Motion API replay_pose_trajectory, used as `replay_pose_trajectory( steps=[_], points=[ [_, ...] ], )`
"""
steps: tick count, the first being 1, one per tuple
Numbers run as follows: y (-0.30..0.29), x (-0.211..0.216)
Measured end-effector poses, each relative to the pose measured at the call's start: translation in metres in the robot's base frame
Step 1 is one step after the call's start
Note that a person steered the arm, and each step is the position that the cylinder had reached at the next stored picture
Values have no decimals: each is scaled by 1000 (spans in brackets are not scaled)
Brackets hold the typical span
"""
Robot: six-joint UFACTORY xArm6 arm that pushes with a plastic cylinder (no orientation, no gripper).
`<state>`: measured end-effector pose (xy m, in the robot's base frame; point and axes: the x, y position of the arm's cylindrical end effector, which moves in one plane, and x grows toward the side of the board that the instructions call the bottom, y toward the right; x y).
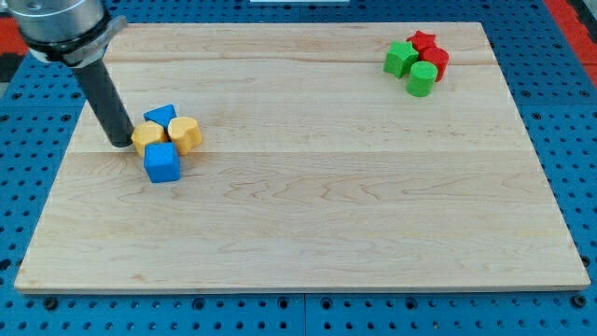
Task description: Point at the red star
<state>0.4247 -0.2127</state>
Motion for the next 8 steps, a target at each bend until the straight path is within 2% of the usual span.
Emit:
replay_pose_trajectory(
  steps=[1,2,3,4,5,6,7,8],
  points=[
    [3,0],
    [-32,2],
    [-42,32],
    [-19,58],
    [29,56],
    [67,76],
    [150,73],
    [256,43]
  ],
)
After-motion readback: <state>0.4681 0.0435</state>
